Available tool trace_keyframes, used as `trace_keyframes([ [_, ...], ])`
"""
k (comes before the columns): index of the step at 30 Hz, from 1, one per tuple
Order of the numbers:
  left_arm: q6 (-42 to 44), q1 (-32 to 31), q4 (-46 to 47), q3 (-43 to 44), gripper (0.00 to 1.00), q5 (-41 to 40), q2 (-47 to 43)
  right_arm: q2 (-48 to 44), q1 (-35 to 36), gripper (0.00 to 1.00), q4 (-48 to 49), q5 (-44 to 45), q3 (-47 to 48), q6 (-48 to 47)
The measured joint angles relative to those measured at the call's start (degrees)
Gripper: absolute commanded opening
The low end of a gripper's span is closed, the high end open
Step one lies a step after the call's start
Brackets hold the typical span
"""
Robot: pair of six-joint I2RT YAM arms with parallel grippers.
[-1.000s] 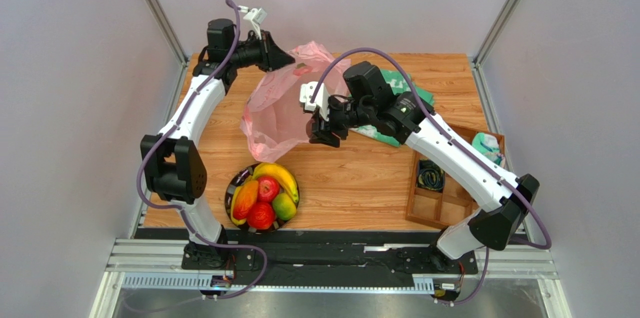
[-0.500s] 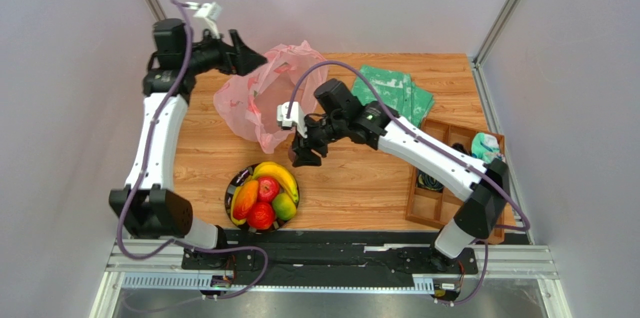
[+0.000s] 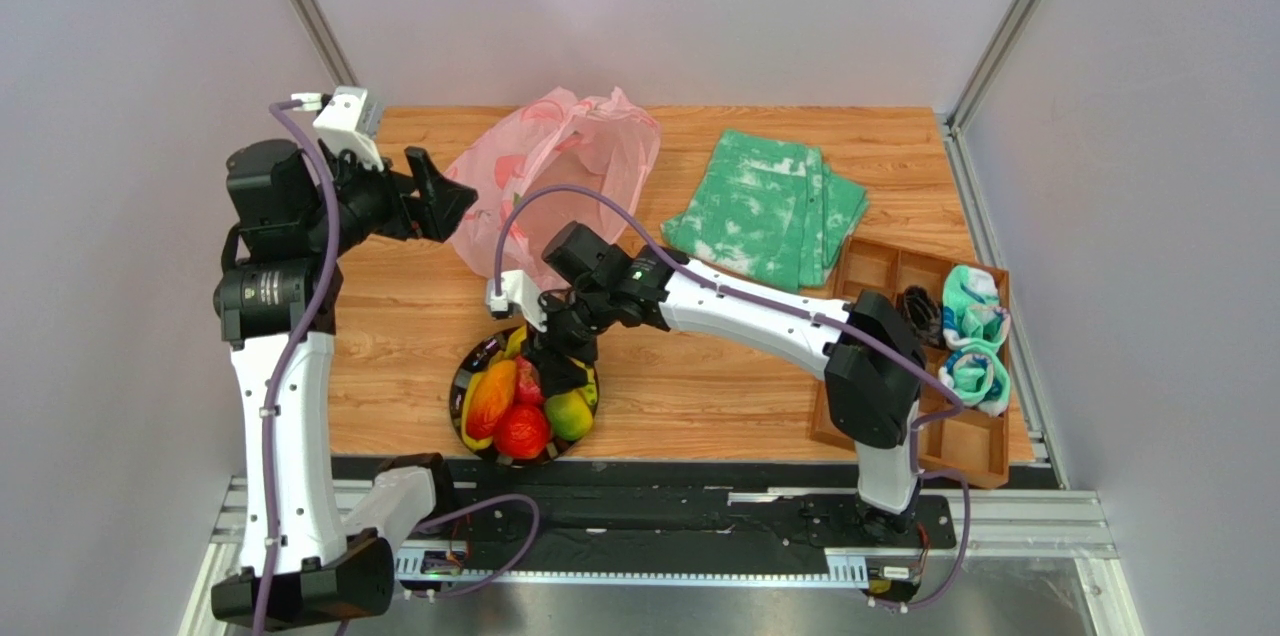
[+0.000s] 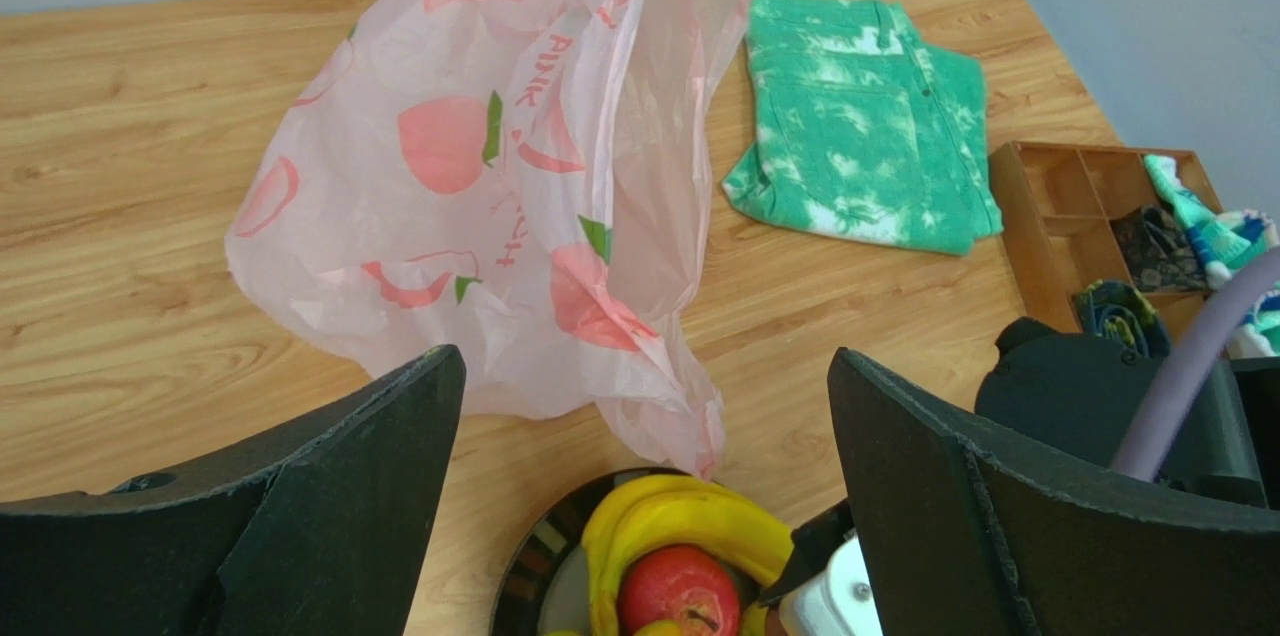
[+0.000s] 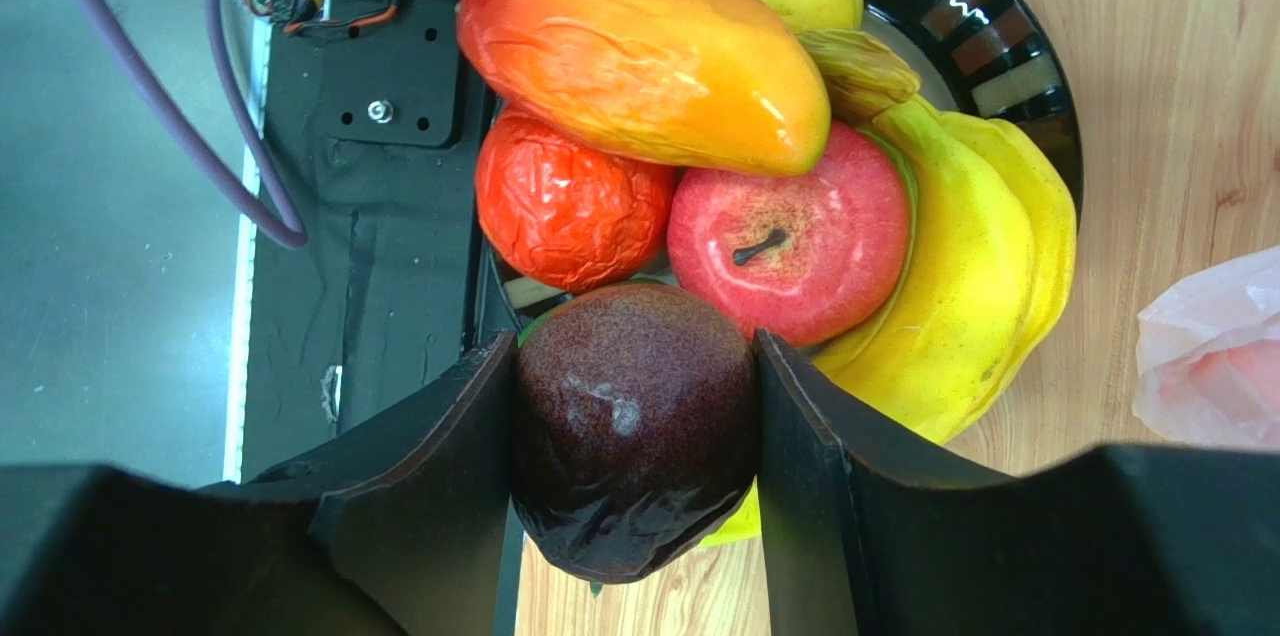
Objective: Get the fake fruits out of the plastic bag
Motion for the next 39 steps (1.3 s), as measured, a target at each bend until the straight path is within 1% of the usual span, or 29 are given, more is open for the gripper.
trace_keyframes([
  [1, 0.2, 0.3, -0.1, -0.1, 0.99, -0.1, -0.6, 0.3, 0.2, 0.48, 0.0, 0.2, 0.2, 0.3],
  [2, 0.3, 0.6, -0.1, -0.2, 0.99, -0.2, -1.3, 0.5, 0.3, 0.56, 0.2, 0.5, 0.3, 0.5],
  [3, 0.3, 0.9, -0.2, -0.5, 0.99, -0.2, -1.9, 0.7, 0.5, 0.59, 0.3, 0.9, 0.3, 0.9],
  [10, 0.1, 1.4, -0.3, -2.7, 0.99, 1.0, -3.0, 1.6, 1.1, 0.78, 1.9, 5.3, 0.3, 3.1],
  [19, -1.2, 1.4, 1.0, -3.9, 0.99, 3.3, -0.8, 1.4, 1.2, 0.85, 3.5, 10.5, 0.4, 4.1],
  [22, -1.2, 1.4, 1.0, -4.2, 0.99, 2.6, -0.9, 0.4, 0.8, 0.85, 3.3, 12.2, 1.3, 4.7],
  [24, -1.1, 1.4, 1.5, -4.9, 0.99, 0.7, -1.2, -1.4, 0.4, 0.86, 3.2, 14.3, 1.8, 4.8],
  [26, -0.8, 1.5, 1.5, -6.2, 0.99, -3.5, -2.0, -4.5, -0.1, 0.89, 3.0, 19.1, 2.5, 4.6],
  [30, 0.6, 1.5, 1.0, -7.5, 0.99, -10.8, -2.8, -12.0, -0.9, 0.96, 4.2, 34.7, 2.3, 3.0],
  [32, 1.7, 1.5, 0.9, -8.4, 0.99, -14.0, -3.0, -17.3, -1.2, 0.98, 6.8, 42.1, -1.9, 1.0],
  [34, 2.7, 1.5, 0.9, -10.0, 0.99, -15.9, -3.3, -23.9, -1.8, 0.99, 9.3, 47.5, -9.7, -1.1],
  [36, 3.3, 1.5, 0.8, -12.1, 0.99, -17.1, -3.8, -30.0, -2.5, 1.00, 9.1, 50.7, -17.7, -2.5],
  [39, 4.3, 1.5, 0.3, -15.5, 0.99, -17.9, -4.8, -35.8, -3.7, 1.00, 7.4, 52.2, -26.7, -3.0],
])
